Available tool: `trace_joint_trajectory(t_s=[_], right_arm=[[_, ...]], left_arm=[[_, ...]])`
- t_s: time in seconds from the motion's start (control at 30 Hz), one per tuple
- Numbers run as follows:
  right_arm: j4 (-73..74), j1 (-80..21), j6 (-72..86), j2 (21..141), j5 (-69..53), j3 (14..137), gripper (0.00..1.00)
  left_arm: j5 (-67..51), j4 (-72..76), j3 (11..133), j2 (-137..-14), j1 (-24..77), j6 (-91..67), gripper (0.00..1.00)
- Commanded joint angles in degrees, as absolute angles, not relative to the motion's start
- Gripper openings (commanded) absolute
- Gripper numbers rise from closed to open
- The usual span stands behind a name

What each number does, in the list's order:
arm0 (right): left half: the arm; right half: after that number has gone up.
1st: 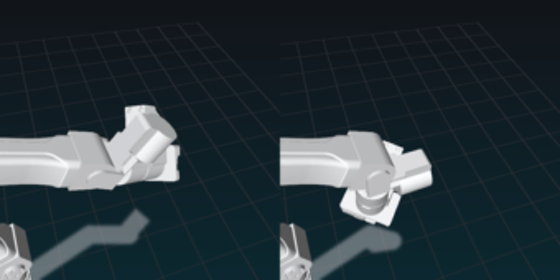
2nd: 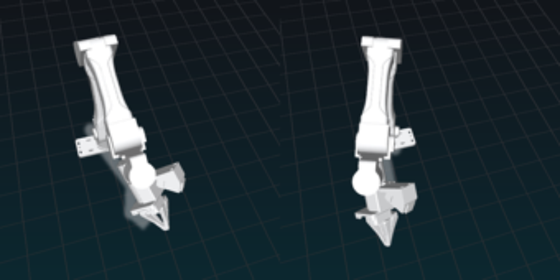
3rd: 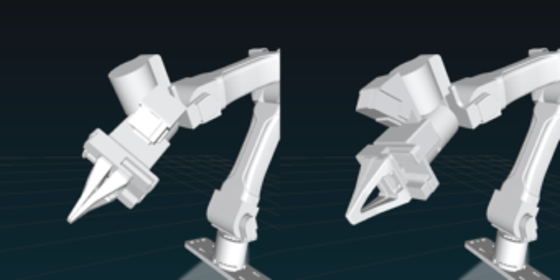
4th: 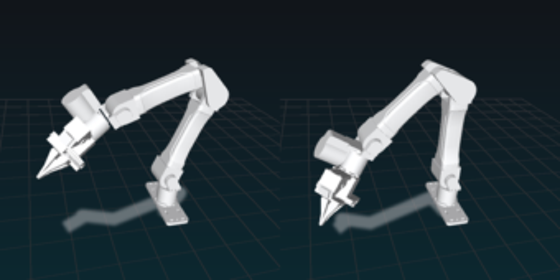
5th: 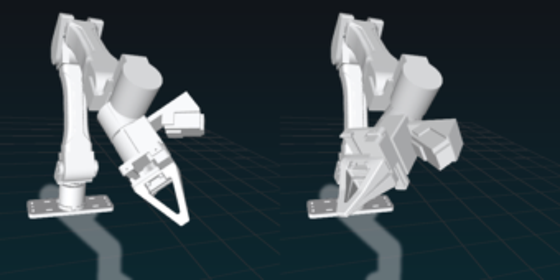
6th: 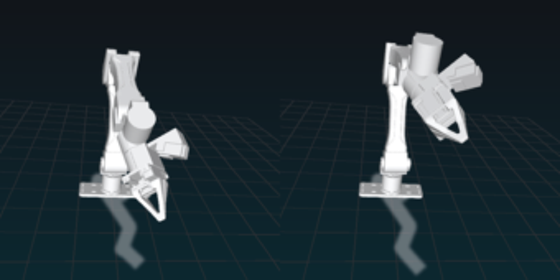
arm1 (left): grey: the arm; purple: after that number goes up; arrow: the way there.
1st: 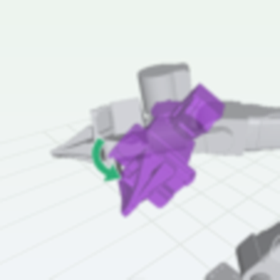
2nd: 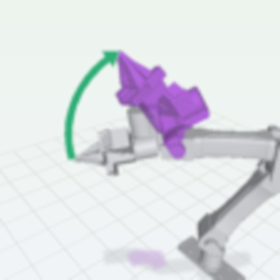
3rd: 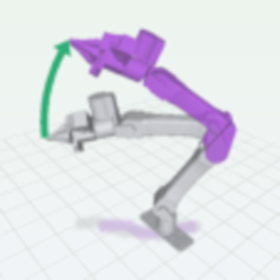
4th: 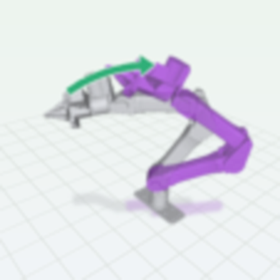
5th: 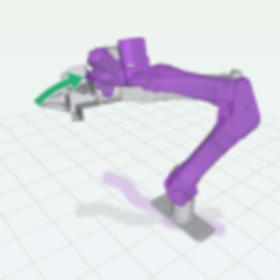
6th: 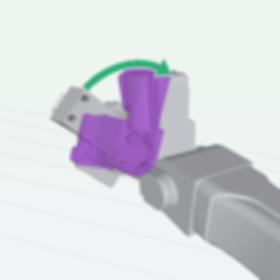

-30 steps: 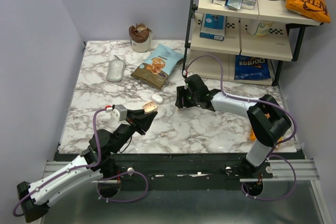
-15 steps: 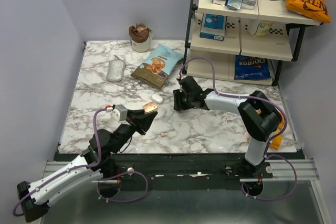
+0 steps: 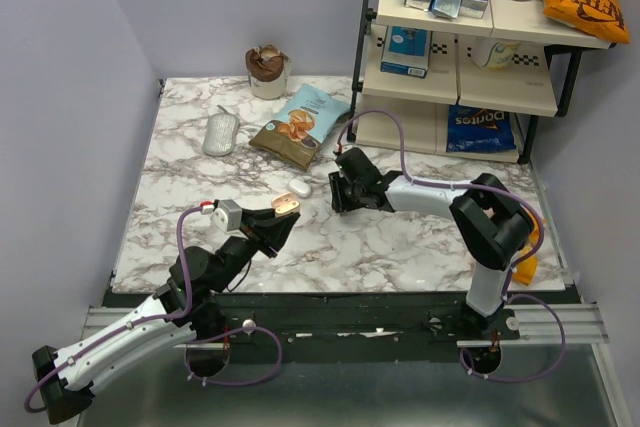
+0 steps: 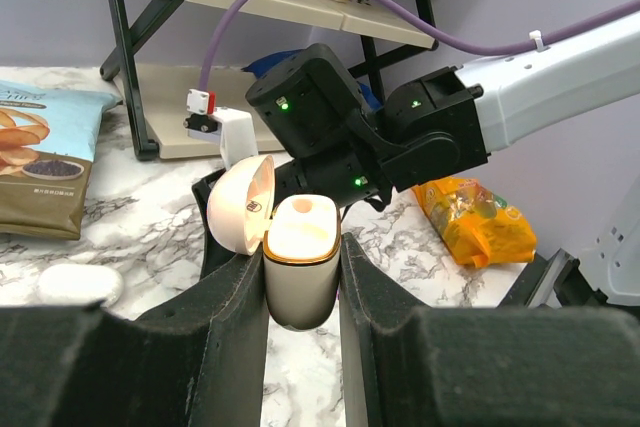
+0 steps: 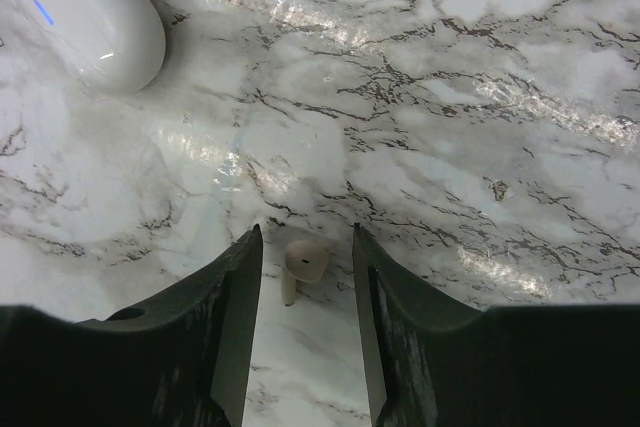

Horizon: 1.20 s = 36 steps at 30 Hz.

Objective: Insert the wireless bluetooth earbuds into the charging case
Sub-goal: Pick up the earbud from the center of the board.

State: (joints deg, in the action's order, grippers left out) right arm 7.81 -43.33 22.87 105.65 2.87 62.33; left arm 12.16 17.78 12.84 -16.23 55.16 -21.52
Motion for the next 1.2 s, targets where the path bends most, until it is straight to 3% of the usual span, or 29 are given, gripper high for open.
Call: trace_joint_trajectory(t_s=[0.0,1.17], right_arm=[[12.83,-45.00,24.43,109.16,7.20,62.31,0.49],[24.26,-51.68,31.03,112.85,21.27,65.83,0.45]], left_arm=[[13.01,18.02,13.10,-15.38,55.37,-21.88,0.00],[13.45,16.79,12.83,-11.95,56.42,-22.59,0.00]])
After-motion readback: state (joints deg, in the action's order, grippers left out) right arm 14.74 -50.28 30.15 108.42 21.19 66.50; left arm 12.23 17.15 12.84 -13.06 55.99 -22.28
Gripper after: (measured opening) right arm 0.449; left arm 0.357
